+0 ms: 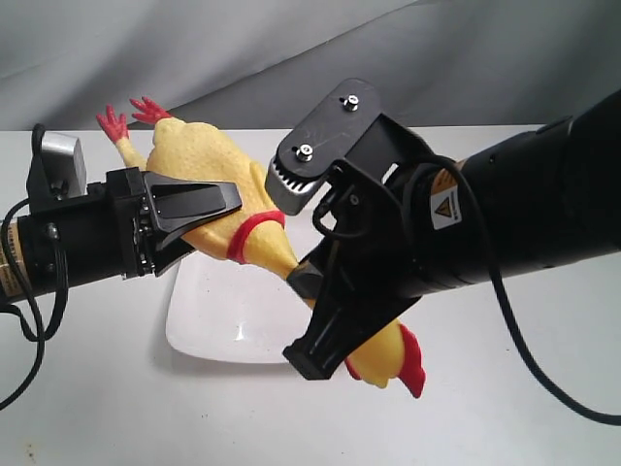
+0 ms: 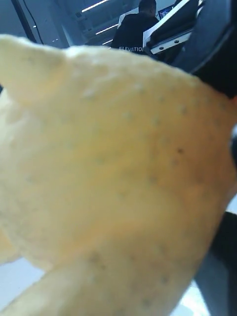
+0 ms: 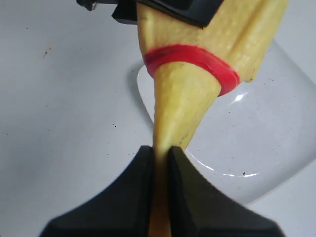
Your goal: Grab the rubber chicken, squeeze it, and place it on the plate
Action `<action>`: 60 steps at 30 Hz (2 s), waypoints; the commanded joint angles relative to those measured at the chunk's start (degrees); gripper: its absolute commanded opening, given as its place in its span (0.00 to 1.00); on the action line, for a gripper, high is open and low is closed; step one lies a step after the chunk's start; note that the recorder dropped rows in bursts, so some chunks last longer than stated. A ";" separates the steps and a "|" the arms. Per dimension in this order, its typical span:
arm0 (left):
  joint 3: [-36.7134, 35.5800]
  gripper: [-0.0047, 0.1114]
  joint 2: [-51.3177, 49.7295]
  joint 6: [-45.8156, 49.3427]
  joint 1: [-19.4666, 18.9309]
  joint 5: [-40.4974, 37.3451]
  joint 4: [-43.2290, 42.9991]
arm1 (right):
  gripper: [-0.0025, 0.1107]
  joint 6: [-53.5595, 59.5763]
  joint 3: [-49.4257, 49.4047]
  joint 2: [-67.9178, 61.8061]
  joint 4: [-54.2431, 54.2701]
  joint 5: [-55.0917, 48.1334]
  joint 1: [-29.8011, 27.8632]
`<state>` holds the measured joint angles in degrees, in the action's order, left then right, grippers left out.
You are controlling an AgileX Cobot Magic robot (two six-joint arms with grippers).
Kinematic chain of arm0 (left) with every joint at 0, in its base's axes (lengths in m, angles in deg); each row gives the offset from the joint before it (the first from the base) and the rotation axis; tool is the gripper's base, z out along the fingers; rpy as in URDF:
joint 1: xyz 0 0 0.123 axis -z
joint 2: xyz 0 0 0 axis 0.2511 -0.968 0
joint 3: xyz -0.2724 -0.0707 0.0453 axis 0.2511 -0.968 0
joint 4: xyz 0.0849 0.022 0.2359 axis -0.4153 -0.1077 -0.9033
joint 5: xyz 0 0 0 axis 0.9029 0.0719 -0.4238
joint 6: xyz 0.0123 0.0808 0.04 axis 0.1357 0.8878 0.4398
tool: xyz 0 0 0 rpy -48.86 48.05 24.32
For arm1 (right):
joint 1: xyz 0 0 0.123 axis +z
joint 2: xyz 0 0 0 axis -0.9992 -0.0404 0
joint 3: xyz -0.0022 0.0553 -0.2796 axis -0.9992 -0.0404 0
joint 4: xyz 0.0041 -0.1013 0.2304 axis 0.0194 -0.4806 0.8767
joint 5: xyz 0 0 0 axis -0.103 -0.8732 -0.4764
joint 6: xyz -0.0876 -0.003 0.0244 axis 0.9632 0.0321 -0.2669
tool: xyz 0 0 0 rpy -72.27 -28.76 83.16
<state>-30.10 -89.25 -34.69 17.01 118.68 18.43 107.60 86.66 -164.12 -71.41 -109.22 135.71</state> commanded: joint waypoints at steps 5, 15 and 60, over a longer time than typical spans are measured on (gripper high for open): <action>0.15 0.52 -0.12 2.73 -0.10 -0.48 0.63 | 0.02 0.49 0.19 0.63 0.02 -0.51 -0.05; 0.15 0.67 -0.12 0.31 -0.10 -4.00 0.52 | 0.02 0.49 0.19 0.63 0.02 -0.62 -0.05; 0.15 0.94 23.56 -21.16 -0.20 7.96 -37.41 | 0.02 -10.92 4.81 -4.28 -19.63 4.00 -8.85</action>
<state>-30.10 -70.86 -49.89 16.76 125.96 -16.32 91.09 91.10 -165.97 -94.65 -107.89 127.42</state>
